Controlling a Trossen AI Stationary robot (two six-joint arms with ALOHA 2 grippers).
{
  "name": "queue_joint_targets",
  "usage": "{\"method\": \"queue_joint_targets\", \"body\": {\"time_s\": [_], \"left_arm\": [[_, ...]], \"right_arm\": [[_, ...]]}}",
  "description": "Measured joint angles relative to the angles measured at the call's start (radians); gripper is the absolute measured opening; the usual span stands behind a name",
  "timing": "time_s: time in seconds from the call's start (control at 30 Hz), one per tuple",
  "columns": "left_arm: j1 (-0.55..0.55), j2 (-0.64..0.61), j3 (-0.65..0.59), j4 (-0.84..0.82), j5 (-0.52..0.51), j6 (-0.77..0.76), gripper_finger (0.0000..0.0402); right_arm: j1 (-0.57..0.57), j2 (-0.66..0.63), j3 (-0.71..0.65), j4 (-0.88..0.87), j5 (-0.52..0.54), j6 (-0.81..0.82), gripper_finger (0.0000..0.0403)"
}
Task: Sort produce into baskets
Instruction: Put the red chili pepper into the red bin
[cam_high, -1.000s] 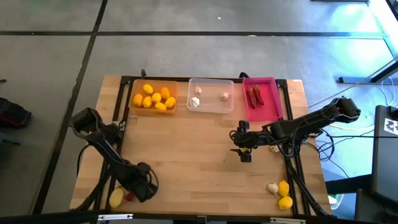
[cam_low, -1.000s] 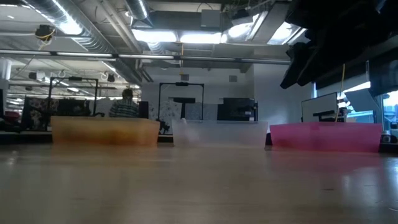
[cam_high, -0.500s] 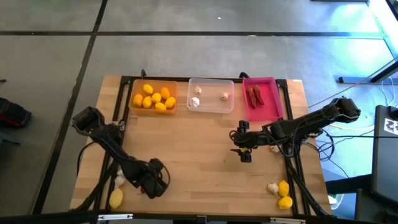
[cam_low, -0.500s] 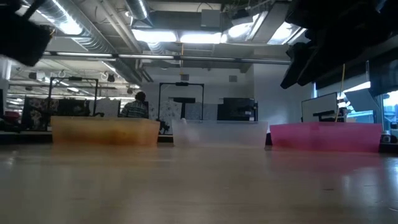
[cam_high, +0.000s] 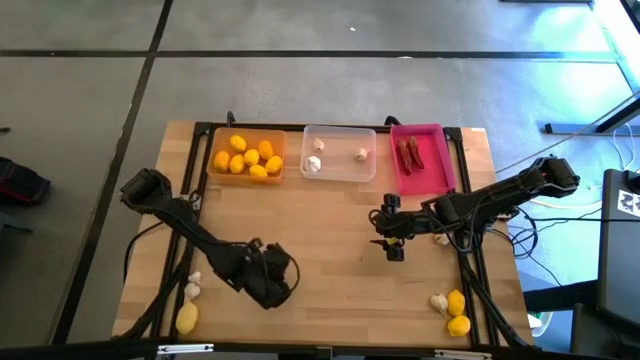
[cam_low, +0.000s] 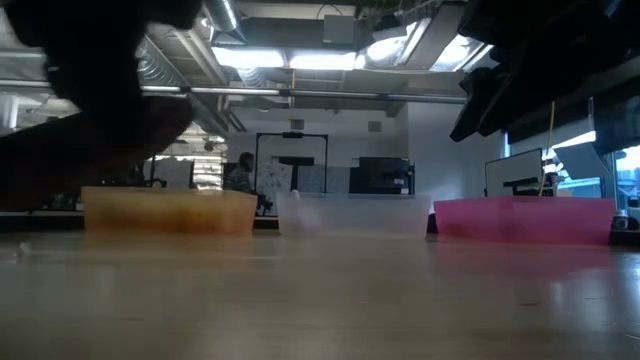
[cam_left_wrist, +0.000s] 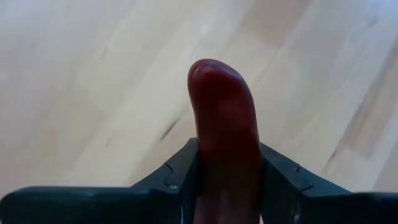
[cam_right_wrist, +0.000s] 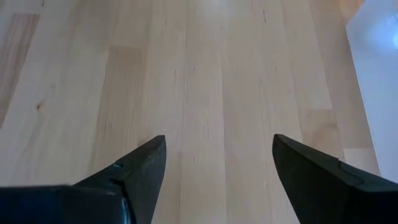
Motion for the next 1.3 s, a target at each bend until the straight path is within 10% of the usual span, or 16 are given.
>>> {"method": "queue_joint_targets", "body": {"time_s": [0.73, 1.3], "left_arm": [[0.212, -0.001, 0.012, 0.724, -0.217, 0.935, 0.0120], [0.293, 0.005, 0.012, 1.066, -0.223, 1.130, 0.0120]], "right_arm": [[0.000, 0.000, 0.000, 0.149, -0.009, -0.007, 0.0287], [0.000, 0.002, 0.000, 0.441, -0.017, -0.097, 0.0287]]}}
